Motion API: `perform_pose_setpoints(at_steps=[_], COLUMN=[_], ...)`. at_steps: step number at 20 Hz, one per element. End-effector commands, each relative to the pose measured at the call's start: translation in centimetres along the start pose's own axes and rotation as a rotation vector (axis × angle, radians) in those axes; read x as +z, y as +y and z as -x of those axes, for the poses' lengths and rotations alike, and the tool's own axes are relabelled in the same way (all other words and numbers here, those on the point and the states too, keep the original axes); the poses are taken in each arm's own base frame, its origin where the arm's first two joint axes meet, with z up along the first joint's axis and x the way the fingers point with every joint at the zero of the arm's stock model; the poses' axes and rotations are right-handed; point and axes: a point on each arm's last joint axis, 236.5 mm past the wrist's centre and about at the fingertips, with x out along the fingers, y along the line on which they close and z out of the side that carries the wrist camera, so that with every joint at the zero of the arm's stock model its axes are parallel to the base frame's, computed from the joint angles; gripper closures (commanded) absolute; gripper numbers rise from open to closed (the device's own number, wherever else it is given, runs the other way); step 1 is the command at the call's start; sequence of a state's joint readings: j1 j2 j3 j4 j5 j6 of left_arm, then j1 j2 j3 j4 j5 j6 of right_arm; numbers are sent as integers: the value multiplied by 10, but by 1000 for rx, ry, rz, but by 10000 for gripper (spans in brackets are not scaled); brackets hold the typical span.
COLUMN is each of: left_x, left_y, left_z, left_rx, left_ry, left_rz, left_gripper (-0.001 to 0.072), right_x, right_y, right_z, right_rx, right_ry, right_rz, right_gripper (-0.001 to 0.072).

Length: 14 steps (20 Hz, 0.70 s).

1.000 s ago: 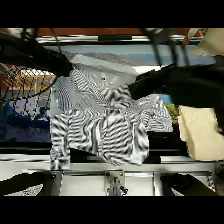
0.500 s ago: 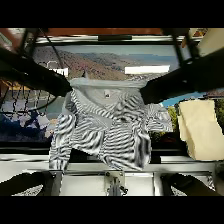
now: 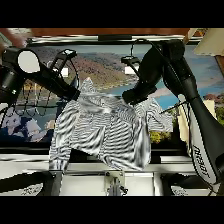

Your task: Fold the shirts.

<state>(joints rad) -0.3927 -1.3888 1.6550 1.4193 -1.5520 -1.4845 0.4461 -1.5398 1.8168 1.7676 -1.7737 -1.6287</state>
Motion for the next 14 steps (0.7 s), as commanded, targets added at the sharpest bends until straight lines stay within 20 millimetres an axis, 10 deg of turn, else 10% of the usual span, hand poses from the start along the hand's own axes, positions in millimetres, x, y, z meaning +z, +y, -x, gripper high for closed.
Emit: perform_pose_setpoints(at_steps=[1, 7, 10, 14], left_x=[19, 15, 2, -2], left_y=[-3, -21, -18, 0], left_z=[-12, -30, -29, -22], left_rx=[-60, -130, -128, -104], left_ry=[-58, -4, 46, 54], left_rz=[17, -7, -61, -29], left_gripper=[659, 639, 388, 368], right_x=[5, 10, 20, 26], right_y=[-24, -26, -25, -13], right_z=[-7, -6, -6, -6], right_rx=[-92, -99, -91, -39], right_ry=[5, -21, -66, -91], right_rz=[-12, -65, -126, -162], right_gripper=[631, 631, 631, 631])
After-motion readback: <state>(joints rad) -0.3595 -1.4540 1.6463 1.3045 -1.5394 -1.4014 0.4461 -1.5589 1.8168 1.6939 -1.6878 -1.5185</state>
